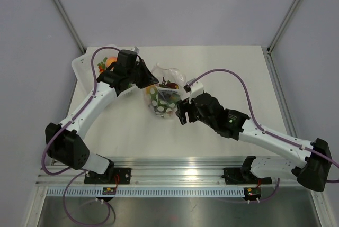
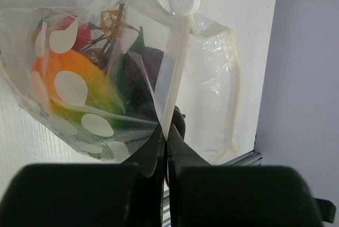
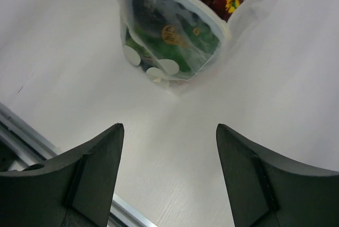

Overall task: Place the food in the zip-top bag and seal the zipper
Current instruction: Adjust the zipper food storage bag at the center of the board.

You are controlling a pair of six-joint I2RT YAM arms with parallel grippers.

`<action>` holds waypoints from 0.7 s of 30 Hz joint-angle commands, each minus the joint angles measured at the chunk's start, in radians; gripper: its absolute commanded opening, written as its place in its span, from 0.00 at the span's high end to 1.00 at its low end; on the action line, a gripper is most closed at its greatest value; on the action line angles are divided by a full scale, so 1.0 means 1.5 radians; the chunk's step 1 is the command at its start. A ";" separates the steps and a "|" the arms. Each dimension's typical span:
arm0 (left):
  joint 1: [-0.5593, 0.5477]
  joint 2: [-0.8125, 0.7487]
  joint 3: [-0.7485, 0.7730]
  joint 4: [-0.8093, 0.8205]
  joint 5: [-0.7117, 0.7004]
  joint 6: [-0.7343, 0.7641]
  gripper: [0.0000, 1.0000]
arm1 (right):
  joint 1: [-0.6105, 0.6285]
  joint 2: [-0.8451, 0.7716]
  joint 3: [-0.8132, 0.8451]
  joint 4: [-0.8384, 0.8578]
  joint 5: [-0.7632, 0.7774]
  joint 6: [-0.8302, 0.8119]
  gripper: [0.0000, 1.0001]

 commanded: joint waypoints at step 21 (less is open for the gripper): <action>0.016 -0.042 -0.024 0.057 0.029 0.019 1.00 | -0.098 0.160 0.068 0.262 -0.034 0.037 0.53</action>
